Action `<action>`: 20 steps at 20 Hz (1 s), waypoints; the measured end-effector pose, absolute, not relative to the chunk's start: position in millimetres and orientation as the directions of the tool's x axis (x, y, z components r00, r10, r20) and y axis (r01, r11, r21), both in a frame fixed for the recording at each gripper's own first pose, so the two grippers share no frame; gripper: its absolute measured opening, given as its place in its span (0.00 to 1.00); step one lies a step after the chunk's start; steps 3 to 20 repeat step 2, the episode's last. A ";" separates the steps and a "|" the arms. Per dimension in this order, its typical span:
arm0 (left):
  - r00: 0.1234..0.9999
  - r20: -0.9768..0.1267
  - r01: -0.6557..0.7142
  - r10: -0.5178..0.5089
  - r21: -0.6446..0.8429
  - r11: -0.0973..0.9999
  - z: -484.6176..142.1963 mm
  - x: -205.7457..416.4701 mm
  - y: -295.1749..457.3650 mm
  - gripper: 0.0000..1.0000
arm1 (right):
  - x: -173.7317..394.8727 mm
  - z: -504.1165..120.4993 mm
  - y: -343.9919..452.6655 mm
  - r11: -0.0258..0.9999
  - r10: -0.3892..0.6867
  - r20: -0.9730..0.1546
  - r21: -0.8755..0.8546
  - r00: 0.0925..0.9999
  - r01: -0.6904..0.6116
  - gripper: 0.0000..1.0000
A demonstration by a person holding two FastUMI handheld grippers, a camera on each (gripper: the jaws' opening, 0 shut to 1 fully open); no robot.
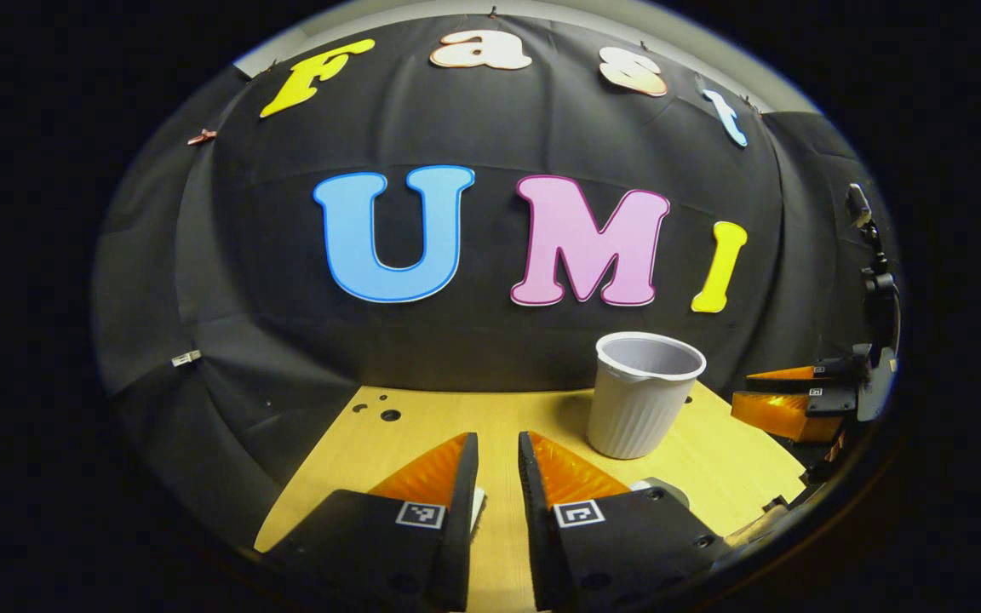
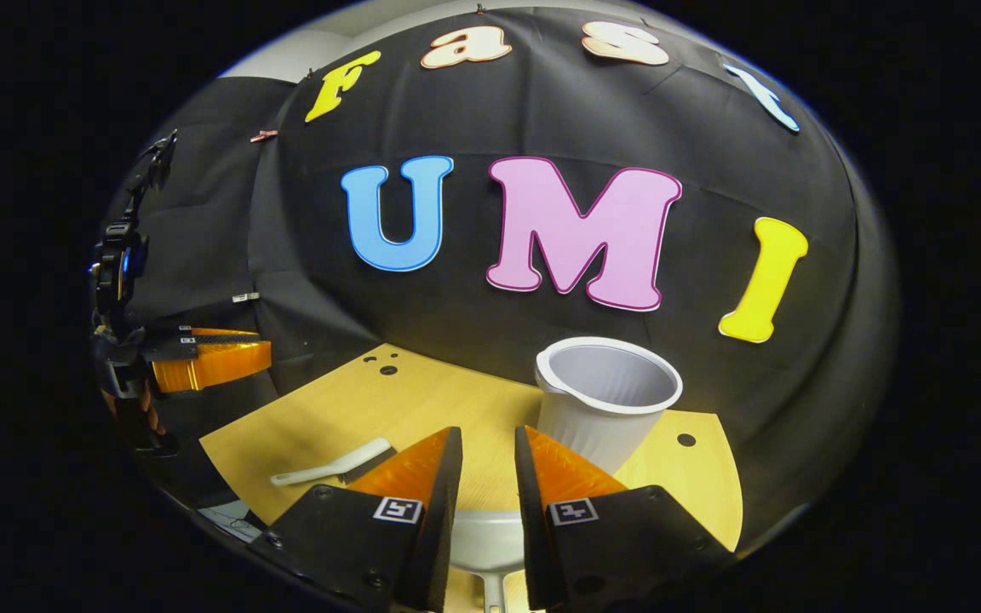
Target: Pick up the small broom and dustpan from the desktop, sweep the trash into the dustpan with the broom, and then empty the trash into the garbage bin.
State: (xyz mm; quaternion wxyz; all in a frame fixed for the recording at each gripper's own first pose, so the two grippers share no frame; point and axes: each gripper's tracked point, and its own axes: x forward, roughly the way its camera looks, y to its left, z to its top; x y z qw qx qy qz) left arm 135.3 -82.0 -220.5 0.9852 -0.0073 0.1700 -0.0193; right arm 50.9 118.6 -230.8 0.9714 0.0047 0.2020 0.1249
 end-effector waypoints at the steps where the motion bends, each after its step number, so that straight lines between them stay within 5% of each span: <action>1: 0.940 -0.340 0.030 -0.034 -0.019 0.999 -220.8 133.6 -80.5 0.32 | 52.0 -231.5 121.7 0.967 0.252 -0.392 0.064 0.885 -0.247 0.40; 20: 0.938 -0.344 0.025 -0.029 -0.016 1.000 -221.2 129.8 -78.0 0.32 | 52.6 -231.4 124.0 0.966 0.253 -0.394 0.063 0.883 -0.249 0.40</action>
